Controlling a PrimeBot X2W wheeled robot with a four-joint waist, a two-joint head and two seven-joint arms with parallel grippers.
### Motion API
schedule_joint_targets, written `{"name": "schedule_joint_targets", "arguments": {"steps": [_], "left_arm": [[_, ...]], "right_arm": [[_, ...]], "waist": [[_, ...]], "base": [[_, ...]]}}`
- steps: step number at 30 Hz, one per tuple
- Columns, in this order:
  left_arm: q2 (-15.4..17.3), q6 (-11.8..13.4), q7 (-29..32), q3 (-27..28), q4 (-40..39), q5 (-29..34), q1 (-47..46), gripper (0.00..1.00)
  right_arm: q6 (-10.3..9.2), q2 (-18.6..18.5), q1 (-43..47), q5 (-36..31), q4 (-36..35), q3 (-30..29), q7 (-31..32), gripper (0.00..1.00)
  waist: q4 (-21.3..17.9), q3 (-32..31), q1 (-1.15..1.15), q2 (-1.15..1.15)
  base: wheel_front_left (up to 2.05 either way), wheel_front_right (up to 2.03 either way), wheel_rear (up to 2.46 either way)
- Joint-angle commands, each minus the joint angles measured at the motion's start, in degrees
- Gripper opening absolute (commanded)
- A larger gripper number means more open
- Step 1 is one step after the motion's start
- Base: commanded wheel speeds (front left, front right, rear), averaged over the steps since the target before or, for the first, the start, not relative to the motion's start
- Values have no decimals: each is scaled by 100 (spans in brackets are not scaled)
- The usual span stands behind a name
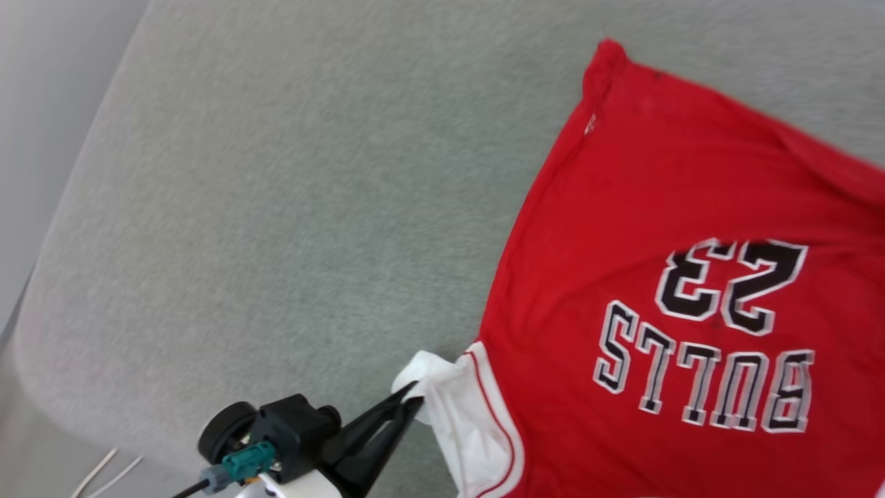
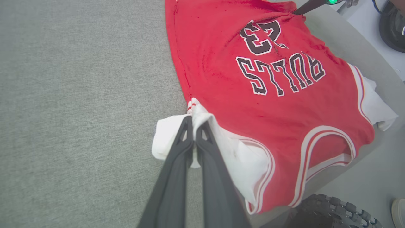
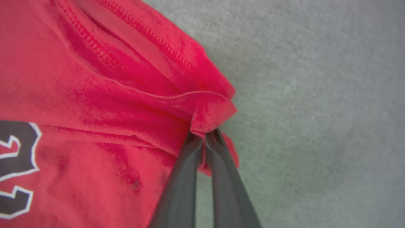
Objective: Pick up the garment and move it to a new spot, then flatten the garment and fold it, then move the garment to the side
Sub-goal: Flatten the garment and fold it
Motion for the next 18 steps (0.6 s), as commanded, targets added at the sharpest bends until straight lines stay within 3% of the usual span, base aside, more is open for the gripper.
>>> {"name": "schedule_joint_targets", "arguments": {"steps": [1,9,18], "left_arm": [[40,41,-17,54,33,-26,53,0],[260,197,-158,305,375,-111,336,0],[296,296,-306,412,586,-295,648,0]], "right_arm": [[-3,62,291,69,52,10,-9,0],[-4,129,1512,475,-657,-49,-210,0],[-3,450,3026,785,-1597,-652,-434,0]], "waist": [[-425,-428,0,0],[-1089,-1041,0,0],[-1564,-1477,0,0]], "base": [[0,0,0],[0,0,0],[0,0,0]]}}
